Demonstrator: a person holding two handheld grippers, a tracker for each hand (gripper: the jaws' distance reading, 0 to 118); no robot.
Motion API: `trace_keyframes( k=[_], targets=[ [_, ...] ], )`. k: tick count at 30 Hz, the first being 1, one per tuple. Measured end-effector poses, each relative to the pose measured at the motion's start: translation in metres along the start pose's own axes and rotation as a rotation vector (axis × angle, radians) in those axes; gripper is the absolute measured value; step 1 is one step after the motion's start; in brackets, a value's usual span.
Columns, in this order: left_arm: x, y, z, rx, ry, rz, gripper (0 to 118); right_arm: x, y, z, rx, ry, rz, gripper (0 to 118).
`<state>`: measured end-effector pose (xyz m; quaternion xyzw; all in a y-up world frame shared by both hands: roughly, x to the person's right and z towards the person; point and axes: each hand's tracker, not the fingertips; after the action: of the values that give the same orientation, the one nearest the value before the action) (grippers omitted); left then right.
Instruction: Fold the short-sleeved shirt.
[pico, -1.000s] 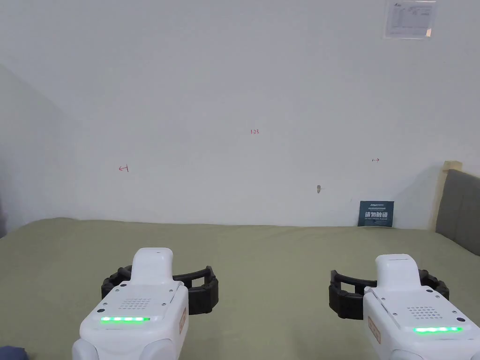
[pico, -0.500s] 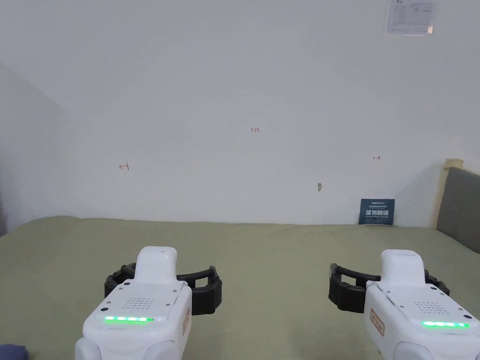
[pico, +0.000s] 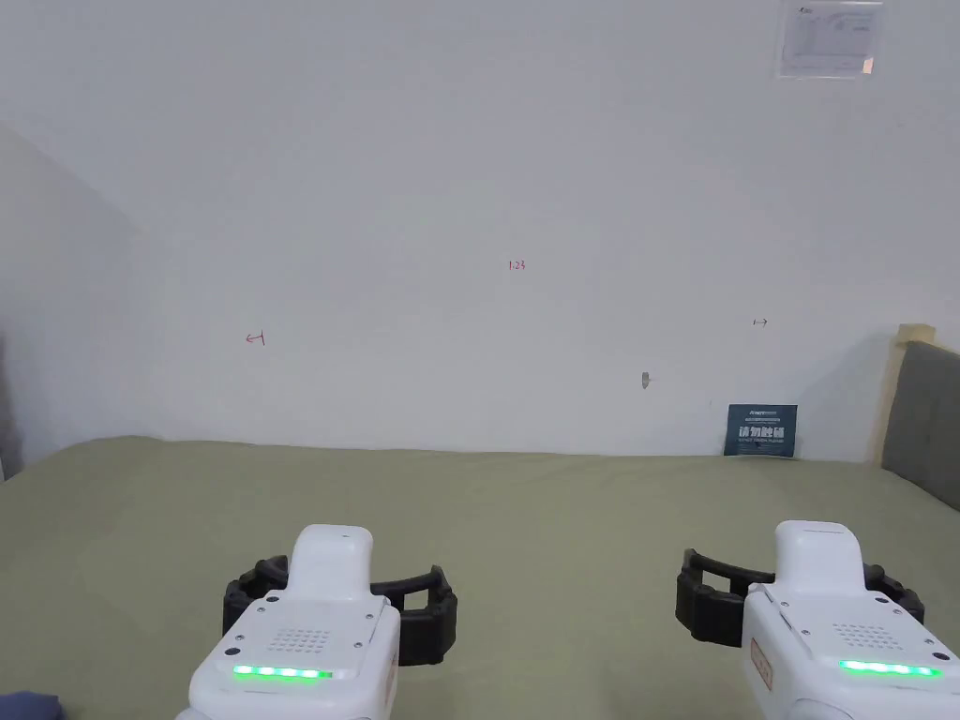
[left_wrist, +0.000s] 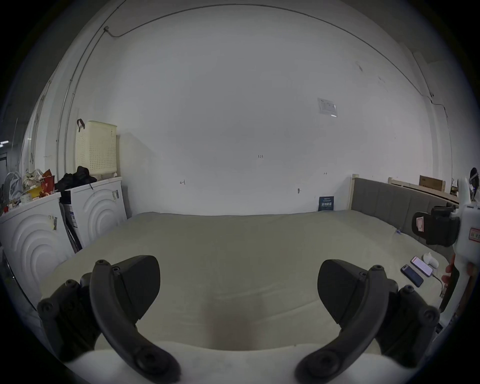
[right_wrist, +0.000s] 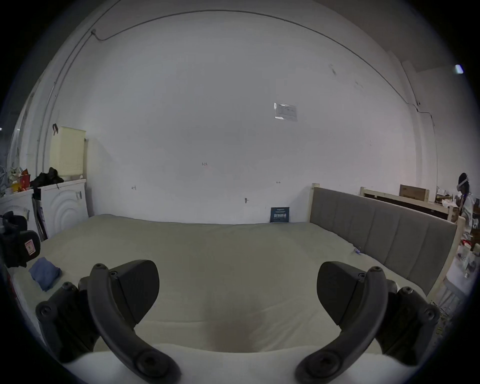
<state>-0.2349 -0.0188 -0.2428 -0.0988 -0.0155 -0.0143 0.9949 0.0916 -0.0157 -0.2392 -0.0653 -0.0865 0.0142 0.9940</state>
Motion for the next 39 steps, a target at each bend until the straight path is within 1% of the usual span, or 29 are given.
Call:
trace_keyframes(
  k=[2,3,5,9,11,16,24,27,31,33,36,39],
  targets=[
    [0.001,-0.003,0.001,-0.007,-0.002,0.014,118,-0.002,-0.002,-0.001,-0.003,-0.027,0.028,118],
    [0.001,-0.004,0.002,-0.002,-0.010,0.021,118,-0.002,-0.003,-0.001,0.003,-0.029,0.044,118],
    [0.003,-0.007,0.003,0.007,-0.012,0.021,118,0.000,-0.006,0.000,0.009,-0.018,0.047,118],
    [0.003,-0.008,0.001,0.005,-0.002,-0.005,118,0.007,-0.006,0.002,-0.013,0.036,-0.018,118],
    [0.002,-0.009,0.000,0.001,0.004,0.000,118,0.010,-0.006,0.002,-0.022,0.043,-0.036,118],
    [-0.001,-0.010,0.000,-0.003,0.014,0.023,118,0.012,-0.007,0.001,-0.045,0.049,-0.008,118],
    [-0.007,-0.003,0.003,0.009,0.002,0.029,118,0.017,0.001,0.007,-0.027,0.091,-0.024,118],
    [-0.009,0.001,0.005,0.024,0.008,0.014,118,0.015,0.007,0.007,-0.022,0.076,-0.030,118],
    [-0.013,0.004,0.005,0.032,0.011,0.021,118,0.016,0.012,0.007,-0.031,0.128,-0.044,118],
    [-0.014,0.004,0.004,0.038,0.026,0.030,118,0.013,0.013,0.007,-0.019,0.124,-0.040,118],
    [-0.016,0.005,0.003,0.035,0.027,0.056,118,0.008,0.016,0.003,-0.047,0.094,0.004,118],
    [-0.017,0.006,0.003,0.031,0.025,0.074,118,0.006,0.020,0.001,-0.088,0.133,-0.002,118]
  ],
)
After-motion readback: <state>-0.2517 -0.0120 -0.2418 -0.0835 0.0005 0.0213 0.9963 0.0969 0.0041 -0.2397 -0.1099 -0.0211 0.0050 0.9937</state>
